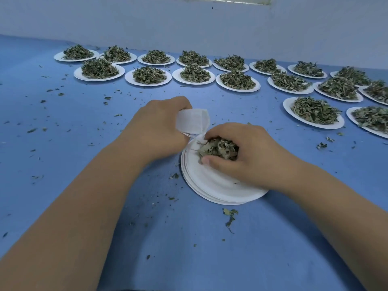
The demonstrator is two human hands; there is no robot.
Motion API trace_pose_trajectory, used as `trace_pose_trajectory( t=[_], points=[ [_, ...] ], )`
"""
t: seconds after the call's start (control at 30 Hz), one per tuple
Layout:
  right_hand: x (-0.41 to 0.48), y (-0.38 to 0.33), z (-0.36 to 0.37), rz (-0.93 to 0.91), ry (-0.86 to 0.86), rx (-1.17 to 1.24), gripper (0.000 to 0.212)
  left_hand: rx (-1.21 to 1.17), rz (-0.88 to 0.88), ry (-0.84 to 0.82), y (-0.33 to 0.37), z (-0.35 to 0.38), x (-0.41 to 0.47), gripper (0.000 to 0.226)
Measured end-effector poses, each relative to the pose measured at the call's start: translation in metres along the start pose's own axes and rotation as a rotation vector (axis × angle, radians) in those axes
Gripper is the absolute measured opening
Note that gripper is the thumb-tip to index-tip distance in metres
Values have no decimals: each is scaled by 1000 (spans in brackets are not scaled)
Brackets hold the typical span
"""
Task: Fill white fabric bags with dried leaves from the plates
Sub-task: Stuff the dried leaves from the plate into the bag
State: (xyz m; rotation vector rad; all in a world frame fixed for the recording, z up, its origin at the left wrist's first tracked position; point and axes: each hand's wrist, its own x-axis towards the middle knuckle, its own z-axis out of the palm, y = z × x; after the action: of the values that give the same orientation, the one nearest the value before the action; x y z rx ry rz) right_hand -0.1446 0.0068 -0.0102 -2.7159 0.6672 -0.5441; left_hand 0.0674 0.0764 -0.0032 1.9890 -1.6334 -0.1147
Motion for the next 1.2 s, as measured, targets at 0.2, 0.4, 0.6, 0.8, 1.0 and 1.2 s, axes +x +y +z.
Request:
trace_pose_trajectory(
  t=[0.2,0.4,0.6,0.8,1.0,1.2],
  points=[
    [-17,9,-21,29,-133,66,59,0,13,-88,-4,-7,-4,29],
    [-22,14,-23,59,22,217,35,23,77,-118,6,-4,-7,31],
    [-21,15,-28,129,219,267,20,123,56,-71,2,-13,-7,34],
    [-19,10,-30,132,164,251,28,42,91,-66,13,-13,-12,37],
    [-25,7,-34,20,-112,117,51,23,35,19,7,-17,-7,35],
    [-24,13,-30,25,93,126,33,-110,61,29,16,-18,-13,31]
  ],
)
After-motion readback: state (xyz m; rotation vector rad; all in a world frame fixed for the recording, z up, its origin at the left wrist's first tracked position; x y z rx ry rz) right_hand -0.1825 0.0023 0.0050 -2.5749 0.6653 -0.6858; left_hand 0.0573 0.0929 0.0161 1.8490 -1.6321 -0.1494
